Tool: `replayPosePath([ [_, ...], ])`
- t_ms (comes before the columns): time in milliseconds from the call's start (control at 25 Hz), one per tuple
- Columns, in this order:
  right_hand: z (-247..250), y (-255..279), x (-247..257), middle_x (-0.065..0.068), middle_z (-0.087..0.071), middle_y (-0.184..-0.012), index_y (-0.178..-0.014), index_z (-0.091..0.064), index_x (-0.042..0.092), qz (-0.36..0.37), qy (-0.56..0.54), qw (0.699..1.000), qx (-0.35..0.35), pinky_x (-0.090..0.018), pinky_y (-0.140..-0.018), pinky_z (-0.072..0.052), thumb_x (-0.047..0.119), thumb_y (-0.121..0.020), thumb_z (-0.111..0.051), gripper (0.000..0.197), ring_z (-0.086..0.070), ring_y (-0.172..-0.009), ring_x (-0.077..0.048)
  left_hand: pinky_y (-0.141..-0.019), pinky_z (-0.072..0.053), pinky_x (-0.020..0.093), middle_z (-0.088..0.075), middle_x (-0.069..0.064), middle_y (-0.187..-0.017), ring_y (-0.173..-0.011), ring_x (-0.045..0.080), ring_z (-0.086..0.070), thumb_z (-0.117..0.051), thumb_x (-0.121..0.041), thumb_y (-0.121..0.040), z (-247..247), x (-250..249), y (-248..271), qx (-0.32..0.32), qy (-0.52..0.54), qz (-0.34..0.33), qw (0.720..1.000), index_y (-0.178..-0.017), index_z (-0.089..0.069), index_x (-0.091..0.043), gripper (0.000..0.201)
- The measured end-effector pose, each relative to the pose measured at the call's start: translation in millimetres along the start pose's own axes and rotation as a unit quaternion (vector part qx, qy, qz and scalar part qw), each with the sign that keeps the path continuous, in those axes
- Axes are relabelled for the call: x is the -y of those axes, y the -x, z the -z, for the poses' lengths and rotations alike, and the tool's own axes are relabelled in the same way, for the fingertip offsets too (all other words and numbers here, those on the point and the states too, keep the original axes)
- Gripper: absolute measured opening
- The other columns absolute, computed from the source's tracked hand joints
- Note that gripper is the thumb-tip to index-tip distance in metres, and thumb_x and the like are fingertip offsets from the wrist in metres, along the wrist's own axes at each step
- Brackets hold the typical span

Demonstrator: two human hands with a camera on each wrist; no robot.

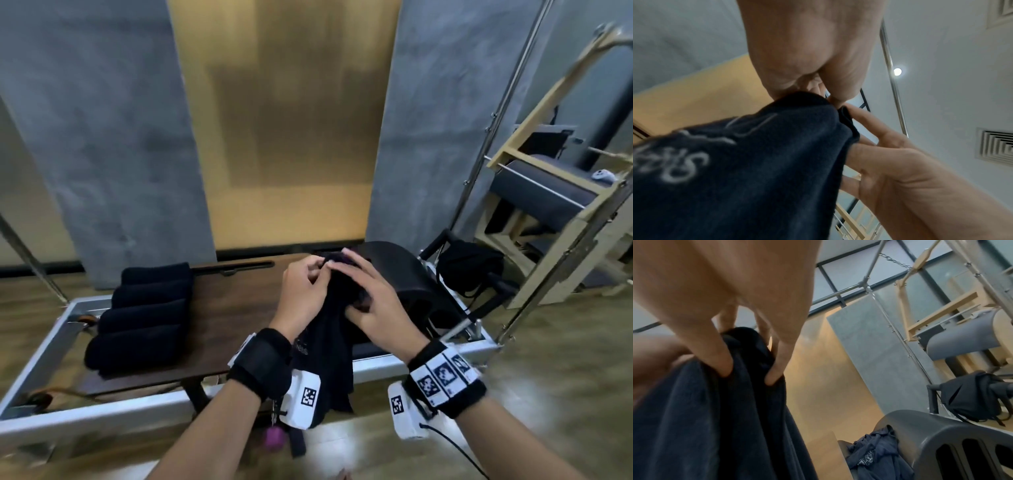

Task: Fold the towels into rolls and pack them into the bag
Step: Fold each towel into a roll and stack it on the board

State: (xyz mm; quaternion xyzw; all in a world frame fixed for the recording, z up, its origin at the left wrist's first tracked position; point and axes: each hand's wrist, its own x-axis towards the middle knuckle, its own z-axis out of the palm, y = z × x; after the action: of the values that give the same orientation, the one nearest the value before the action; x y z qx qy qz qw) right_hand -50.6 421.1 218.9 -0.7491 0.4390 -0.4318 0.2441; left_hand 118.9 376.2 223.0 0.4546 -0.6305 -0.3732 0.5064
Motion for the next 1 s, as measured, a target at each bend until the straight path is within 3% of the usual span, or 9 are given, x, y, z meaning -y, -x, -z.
replayPosePath([
  [80,-11,3,11,0.010,-0.068,-0.116,-0.112,-0.073,0.023,0.011,0.031,0.996,-0.084,-0.038,-0.090,-0.057,-0.005,-0.078,-0.074,0.044,-0.065,-0.109,-0.004,-0.098,-0.057,0.049,-0.080,0.001,-0.100,-0.100,0.014,-0.075,-0.063,-0.019,-0.106,14,-7,15,0.006,0.004,0.011,1.000,-0.108,-0.076,-0.013,0.014],
  [160,-15,3,20,0.010,-0.066,-0.080,-0.085,-0.066,0.021,-0.009,0.024,0.992,-0.127,-0.042,-0.065,-0.056,0.010,-0.081,-0.077,0.016,-0.062,-0.071,-0.007,-0.106,-0.054,0.044,-0.078,0.001,-0.111,-0.111,0.013,-0.072,-0.064,-0.030,-0.106,29,-11,29,0.033,0.077,0.046,0.995,-0.126,-0.066,-0.026,0.020],
  [320,-13,-9,36,0.001,-0.044,-0.054,-0.062,-0.047,0.016,-0.055,-0.018,0.979,-0.196,-0.033,-0.046,-0.047,0.025,-0.086,-0.066,0.032,-0.044,-0.053,-0.013,-0.103,-0.044,0.011,-0.048,-0.016,-0.140,-0.125,-0.003,-0.054,-0.087,-0.054,-0.082,43,-3,70,0.115,0.027,-0.015,0.993,-0.142,-0.038,-0.041,0.078],
  [480,-13,-20,50,-0.003,-0.045,-0.052,-0.056,-0.047,0.013,-0.099,-0.098,0.972,-0.188,-0.030,-0.039,-0.049,0.029,-0.091,-0.064,0.042,-0.050,-0.048,-0.016,-0.105,-0.041,0.013,-0.042,-0.009,-0.134,-0.126,0.003,-0.051,-0.085,-0.030,-0.089,48,7,85,0.022,-0.064,-0.084,0.994,-0.110,-0.070,-0.019,0.027],
  [640,-6,-20,51,0.002,-0.062,-0.064,-0.070,-0.066,0.011,-0.119,-0.045,0.983,-0.129,-0.036,-0.048,-0.057,0.041,-0.092,-0.070,0.037,-0.065,-0.058,-0.018,-0.083,-0.049,0.023,-0.066,0.002,-0.104,-0.096,0.009,-0.064,-0.065,-0.012,-0.104,57,-2,72,-0.037,-0.007,-0.108,0.993,-0.098,-0.075,-0.009,0.012],
  [720,-7,-14,50,0.006,-0.071,-0.099,-0.104,-0.075,0.026,-0.067,0.057,0.993,-0.084,-0.038,-0.076,-0.062,0.038,-0.090,-0.077,0.019,-0.071,-0.088,-0.012,-0.077,-0.051,0.030,-0.071,0.005,-0.091,-0.084,0.012,-0.065,-0.055,-0.017,-0.110,59,-8,64,-0.032,0.014,-0.088,0.996,-0.097,-0.071,-0.008,0.023],
  [840,-18,-8,55,0.008,-0.047,-0.148,-0.152,-0.046,0.043,0.032,0.072,0.997,0.013,-0.029,-0.102,-0.052,0.011,-0.087,-0.079,0.080,-0.057,-0.129,-0.013,-0.076,-0.052,0.037,-0.073,0.010,-0.090,-0.083,0.023,-0.068,-0.050,-0.030,-0.113,58,-13,56,0.008,0.006,-0.062,0.998,-0.097,-0.070,-0.007,0.033],
  [920,-23,-10,62,0.009,-0.050,-0.150,-0.144,-0.059,0.038,0.089,0.057,0.994,0.026,-0.031,-0.101,-0.054,-0.006,-0.082,-0.072,0.076,-0.058,-0.131,-0.014,-0.079,-0.054,0.030,-0.077,0.001,-0.092,-0.089,0.013,-0.072,-0.049,-0.027,-0.113,55,-13,54,0.039,0.009,-0.039,0.998,-0.101,-0.074,-0.015,0.030],
  [1000,-26,-11,62,0.005,-0.070,-0.130,-0.118,-0.078,0.021,0.105,0.028,0.994,-0.011,-0.038,-0.098,-0.058,-0.016,-0.076,-0.068,0.056,-0.067,-0.121,-0.014,-0.091,-0.053,0.031,-0.080,-0.004,-0.101,-0.101,0.011,-0.074,-0.048,-0.026,-0.112,57,-13,51,0.050,0.050,0.017,0.997,-0.101,-0.079,-0.024,0.032],
])
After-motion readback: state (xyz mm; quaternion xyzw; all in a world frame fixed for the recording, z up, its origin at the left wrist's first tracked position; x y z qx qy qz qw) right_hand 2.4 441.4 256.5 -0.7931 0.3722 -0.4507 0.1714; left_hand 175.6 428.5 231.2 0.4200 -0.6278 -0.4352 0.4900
